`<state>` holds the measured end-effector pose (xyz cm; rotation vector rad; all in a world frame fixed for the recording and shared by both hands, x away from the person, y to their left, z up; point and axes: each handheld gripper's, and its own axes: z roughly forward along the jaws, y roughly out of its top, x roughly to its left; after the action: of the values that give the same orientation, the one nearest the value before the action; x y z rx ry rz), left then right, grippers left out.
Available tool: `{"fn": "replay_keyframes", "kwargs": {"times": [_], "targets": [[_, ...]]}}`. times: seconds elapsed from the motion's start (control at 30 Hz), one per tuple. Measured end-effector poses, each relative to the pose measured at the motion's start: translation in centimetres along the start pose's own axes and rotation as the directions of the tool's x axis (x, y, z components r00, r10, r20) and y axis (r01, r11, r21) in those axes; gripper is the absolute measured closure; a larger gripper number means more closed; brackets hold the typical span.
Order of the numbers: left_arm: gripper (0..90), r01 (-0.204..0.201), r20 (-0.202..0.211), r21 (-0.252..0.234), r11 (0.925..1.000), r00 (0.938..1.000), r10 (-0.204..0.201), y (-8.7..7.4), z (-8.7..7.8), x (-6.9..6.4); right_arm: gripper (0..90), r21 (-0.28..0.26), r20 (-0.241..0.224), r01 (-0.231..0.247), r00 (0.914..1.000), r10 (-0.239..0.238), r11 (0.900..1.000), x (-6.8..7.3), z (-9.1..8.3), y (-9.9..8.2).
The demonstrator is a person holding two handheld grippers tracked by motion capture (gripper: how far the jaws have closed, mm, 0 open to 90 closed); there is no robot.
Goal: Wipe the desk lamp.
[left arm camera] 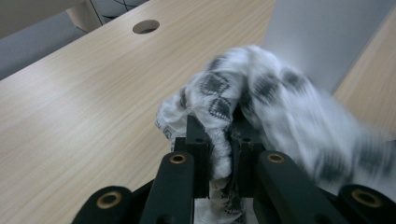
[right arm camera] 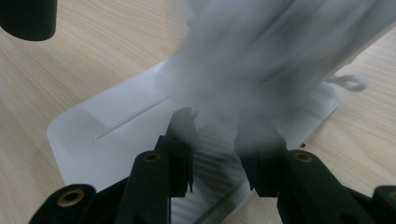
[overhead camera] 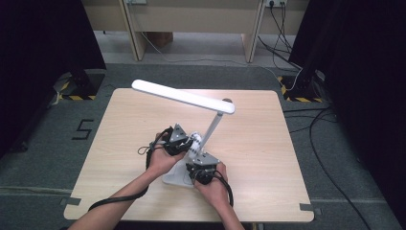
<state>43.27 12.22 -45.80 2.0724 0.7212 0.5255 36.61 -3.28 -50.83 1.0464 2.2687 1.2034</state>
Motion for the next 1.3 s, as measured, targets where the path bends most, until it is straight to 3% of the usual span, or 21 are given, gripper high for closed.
{"fn": "replay_keyframes", "kwargs": {"times": [0.47,0.63,0.97,1.3], "targets": [[80.1,-0.011,-0.01,0.05,0.9987,0.9999,0.012,-1.3,0.9,0.5,65.6,0.001,-0.004,0.0,1.0,0.0,1.0,0.0,0.0,0.0],[80.1,-0.008,-0.006,0.063,0.998,0.9999,0.009,-1.6,1.0,0.8,61.0,0.01,-0.013,0.005,0.9999,-0.005,0.9999,0.1,0.0,0.1],[80.1,0.004,-0.003,0.055,0.9985,1.0,-0.004,-2.0,0.6,1.0,54.4,0.035,-0.038,-0.013,0.9992,0.014,0.9993,0.1,-0.1,0.5],[80.2,0.012,-0.008,0.033,0.9994,0.9999,-0.012,-2.3,-0.9,1.5,50.6,-0.001,-0.026,-0.009,0.9996,0.009,1.0,-0.1,-2.1,1.6]]}}
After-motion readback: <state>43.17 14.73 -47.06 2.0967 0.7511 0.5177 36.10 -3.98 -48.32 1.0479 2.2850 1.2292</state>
